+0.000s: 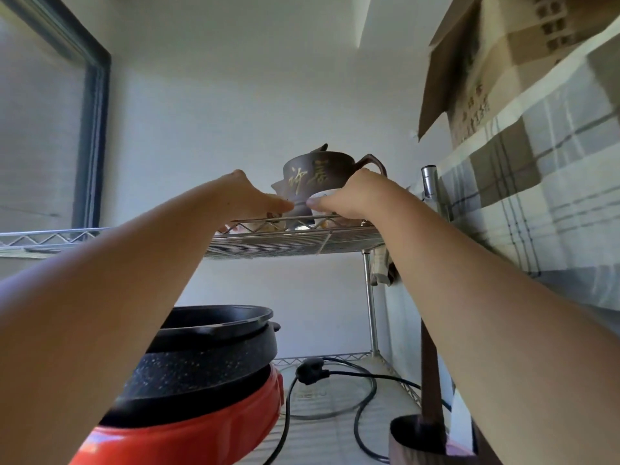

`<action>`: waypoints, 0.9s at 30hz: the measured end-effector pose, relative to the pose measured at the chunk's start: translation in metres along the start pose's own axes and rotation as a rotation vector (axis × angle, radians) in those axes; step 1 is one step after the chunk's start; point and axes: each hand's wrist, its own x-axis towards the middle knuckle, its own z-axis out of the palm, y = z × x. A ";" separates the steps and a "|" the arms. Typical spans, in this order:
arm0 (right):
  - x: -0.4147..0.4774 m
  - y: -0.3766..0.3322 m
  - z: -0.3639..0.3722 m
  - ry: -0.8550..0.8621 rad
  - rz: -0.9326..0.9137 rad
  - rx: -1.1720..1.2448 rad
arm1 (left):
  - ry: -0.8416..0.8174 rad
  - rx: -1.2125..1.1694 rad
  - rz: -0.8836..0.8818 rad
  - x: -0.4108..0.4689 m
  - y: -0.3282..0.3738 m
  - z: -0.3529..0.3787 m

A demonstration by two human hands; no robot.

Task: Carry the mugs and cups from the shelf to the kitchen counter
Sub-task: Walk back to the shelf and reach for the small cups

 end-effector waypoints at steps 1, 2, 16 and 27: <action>0.003 -0.001 0.001 -0.035 -0.006 -0.027 | -0.027 -0.002 0.000 0.003 -0.001 0.001; 0.005 -0.001 0.002 -0.061 -0.013 -0.039 | -0.053 -0.001 -0.001 0.005 -0.003 0.002; 0.010 0.002 0.000 -0.002 0.078 0.295 | 0.037 -0.231 -0.013 0.012 -0.008 0.010; -0.015 -0.001 -0.018 0.245 -0.102 1.095 | 0.212 -0.997 0.136 -0.019 -0.014 -0.019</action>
